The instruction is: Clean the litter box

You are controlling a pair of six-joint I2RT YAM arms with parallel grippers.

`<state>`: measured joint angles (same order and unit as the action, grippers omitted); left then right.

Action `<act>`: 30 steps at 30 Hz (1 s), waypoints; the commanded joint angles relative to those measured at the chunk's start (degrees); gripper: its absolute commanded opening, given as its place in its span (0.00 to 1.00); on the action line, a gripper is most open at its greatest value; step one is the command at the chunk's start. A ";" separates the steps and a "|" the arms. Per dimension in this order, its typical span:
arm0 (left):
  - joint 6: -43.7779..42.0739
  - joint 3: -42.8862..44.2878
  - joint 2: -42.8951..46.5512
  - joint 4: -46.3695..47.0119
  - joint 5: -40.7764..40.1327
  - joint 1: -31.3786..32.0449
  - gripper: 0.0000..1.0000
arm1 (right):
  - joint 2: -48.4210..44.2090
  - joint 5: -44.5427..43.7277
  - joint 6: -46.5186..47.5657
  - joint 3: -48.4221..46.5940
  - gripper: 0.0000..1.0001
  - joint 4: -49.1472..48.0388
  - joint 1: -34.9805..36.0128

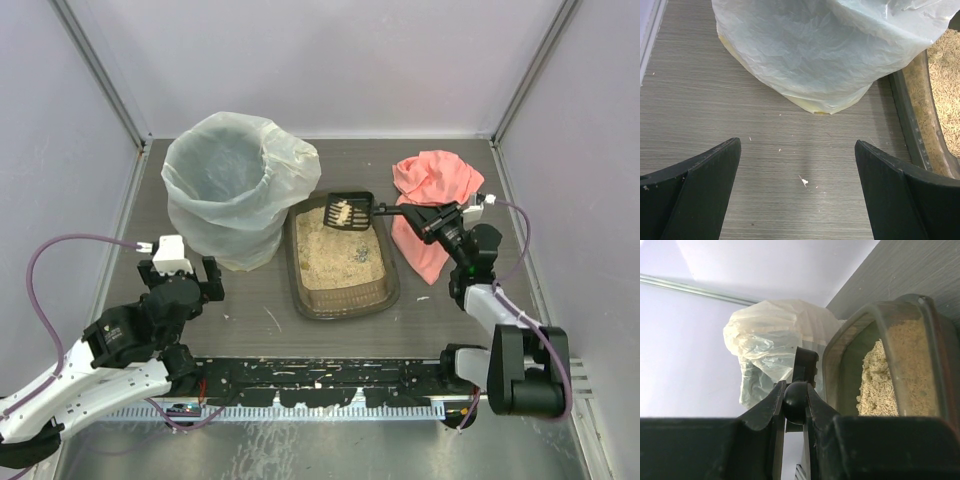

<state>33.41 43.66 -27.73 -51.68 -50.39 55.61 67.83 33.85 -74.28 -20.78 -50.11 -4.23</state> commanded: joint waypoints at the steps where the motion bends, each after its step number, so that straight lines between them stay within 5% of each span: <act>1: -0.65 -0.11 0.46 2.93 -0.15 0.13 0.98 | -7.36 -3.92 -0.57 -3.74 0.01 9.54 0.32; 9: -0.46 -0.48 2.22 2.90 -0.22 0.18 0.98 | -15.21 -9.52 -2.04 -14.61 0.01 25.94 1.52; 15: -0.45 -0.64 2.81 2.86 -0.23 0.18 0.98 | -15.14 -18.59 0.22 -26.06 0.01 33.79 9.06; 30: 0.17 -0.59 3.88 1.96 -0.19 0.21 0.98 | 10.90 -31.33 16.43 -55.16 0.01 33.71 32.25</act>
<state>33.45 42.92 -24.77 -51.66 -50.11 55.61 73.95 6.87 -64.64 -68.88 -14.02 24.23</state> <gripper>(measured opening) 0.981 0.222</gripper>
